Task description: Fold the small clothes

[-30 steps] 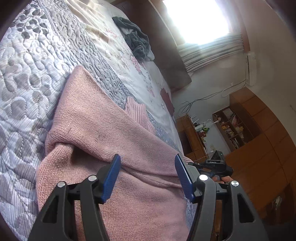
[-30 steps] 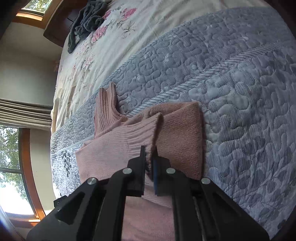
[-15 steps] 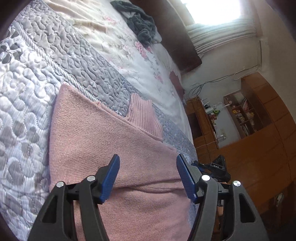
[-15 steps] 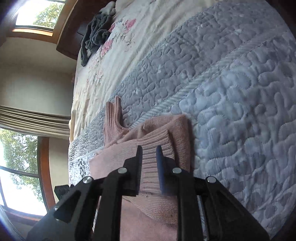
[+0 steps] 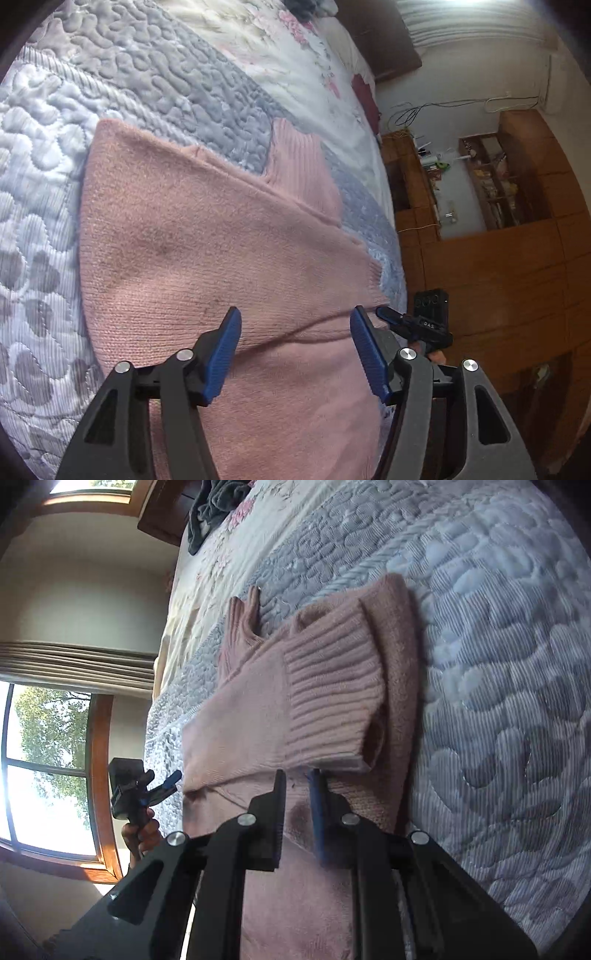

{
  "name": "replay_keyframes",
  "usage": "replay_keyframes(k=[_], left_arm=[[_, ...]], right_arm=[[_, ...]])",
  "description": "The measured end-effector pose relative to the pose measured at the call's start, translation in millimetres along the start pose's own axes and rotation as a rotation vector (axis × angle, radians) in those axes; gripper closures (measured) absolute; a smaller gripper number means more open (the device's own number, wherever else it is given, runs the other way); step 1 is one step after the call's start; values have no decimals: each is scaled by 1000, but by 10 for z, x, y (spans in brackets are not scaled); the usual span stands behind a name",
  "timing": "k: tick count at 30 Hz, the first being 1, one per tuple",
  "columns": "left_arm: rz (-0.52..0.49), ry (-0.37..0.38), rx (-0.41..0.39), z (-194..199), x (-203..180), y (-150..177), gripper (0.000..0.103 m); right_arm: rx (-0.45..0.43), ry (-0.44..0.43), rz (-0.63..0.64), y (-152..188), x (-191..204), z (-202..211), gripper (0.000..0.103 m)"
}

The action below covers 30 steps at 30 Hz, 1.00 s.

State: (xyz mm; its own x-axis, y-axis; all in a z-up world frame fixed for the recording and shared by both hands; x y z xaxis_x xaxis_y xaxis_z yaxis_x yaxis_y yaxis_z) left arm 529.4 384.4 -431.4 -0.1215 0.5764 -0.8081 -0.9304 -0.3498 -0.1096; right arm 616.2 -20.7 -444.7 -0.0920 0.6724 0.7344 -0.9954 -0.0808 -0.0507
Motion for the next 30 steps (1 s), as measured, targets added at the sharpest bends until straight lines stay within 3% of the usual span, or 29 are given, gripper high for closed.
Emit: replay_keyframes(k=[1,3,5,7,10,14,18,23,27,30], left_arm=[[20,-53,15,-64,146,16,41],[58,-56,36,-110,289,28,45],[40,-53,42,-42,194,-31,45],[-39,-37,24,63,-32,-202,44],[-102,-22,-10,111,-252,-688,39],[-83,35,-21,-218,-336,-1439,37],[-34,31,2,-783,-243,-1866,37],[-21,-27,40,-1308,-72,-2032,37],[-26,-17,18,-1386,-83,-2165,37],[-54,-53,15,-1404,-96,-2196,44]], right_arm=[[5,8,-13,20,-98,-37,103],[11,-15,-47,17,-182,-42,103],[-4,-3,-10,-41,-26,105,94],[-24,-40,40,-202,249,275,84],[-42,-73,65,-654,569,307,75],[-35,-55,54,-1328,759,-68,74],[-14,-5,39,-1816,765,-629,74],[-4,50,56,-2190,766,-1199,74],[-12,45,68,-2344,784,-1428,74],[-18,45,84,-2368,803,-1504,74]])
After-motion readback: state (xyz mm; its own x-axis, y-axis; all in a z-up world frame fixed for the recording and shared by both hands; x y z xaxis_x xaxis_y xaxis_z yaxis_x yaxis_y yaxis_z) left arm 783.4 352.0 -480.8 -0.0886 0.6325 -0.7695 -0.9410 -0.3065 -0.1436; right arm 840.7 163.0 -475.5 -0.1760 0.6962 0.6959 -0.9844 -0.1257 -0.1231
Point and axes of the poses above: each gripper's, at about its wrist camera, not at the fingertips, and z roughly against the way its jaws point, x to its left, y to its underside, the point moved 9 cm from there along -z, roughly the way its jaws point, and after that the axes turned 3 degrees about x, right-handed, at the moved point
